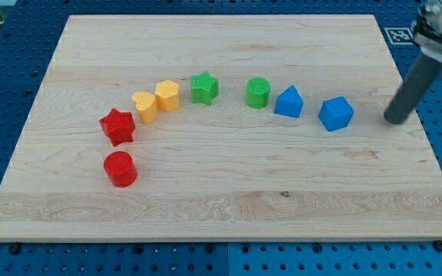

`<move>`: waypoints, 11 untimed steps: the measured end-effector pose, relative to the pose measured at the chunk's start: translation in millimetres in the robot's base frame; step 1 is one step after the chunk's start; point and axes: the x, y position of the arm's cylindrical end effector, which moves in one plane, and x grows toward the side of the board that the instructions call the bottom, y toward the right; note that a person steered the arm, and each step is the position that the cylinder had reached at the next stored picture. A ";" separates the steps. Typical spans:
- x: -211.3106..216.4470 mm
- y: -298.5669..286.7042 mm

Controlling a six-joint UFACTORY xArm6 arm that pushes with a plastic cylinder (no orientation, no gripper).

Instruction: Separate the blue cube from the blue triangle

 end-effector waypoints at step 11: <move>9.7 -64.7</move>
